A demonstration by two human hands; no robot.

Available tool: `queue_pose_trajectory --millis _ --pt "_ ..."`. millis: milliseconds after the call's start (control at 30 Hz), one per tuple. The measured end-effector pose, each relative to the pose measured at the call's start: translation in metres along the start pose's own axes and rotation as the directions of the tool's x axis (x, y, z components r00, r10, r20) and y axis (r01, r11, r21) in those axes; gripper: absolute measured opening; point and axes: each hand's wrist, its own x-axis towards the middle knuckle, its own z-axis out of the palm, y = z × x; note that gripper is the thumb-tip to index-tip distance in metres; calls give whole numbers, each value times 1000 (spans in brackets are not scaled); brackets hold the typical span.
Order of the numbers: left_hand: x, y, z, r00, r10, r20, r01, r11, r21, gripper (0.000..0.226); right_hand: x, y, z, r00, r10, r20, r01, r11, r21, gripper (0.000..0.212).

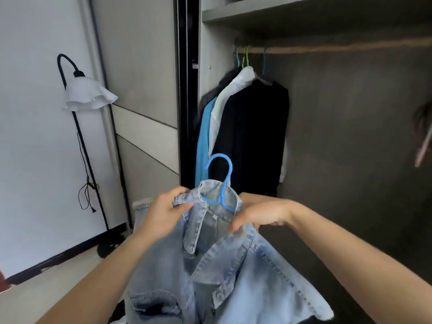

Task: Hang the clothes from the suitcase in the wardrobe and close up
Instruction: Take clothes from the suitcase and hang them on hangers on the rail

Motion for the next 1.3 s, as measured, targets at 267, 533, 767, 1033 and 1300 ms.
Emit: queue_pose_trajectory --millis 267,533,767,1033,1300 --pt "13 14 71 975 -160 154 169 984 -48 36 -19 23 15 946 45 -321 82 925 371 46" --pt "52 92 90 865 -241 439 428 811 -398 20 -48 9 -33 690 208 -694 370 722 585 15" --pt "90 131 68 958 -256 132 287 836 -467 20 -44 -6 -99 502 194 -843 461 764 450 36" --pt "145 194 61 946 0 325 111 940 -323 19 -4 -36 -196 321 90 -943 478 844 243 34" --pt "244 159 93 986 168 -14 -165 980 115 42 63 -37 -289 301 46 -953 461 868 187 52"
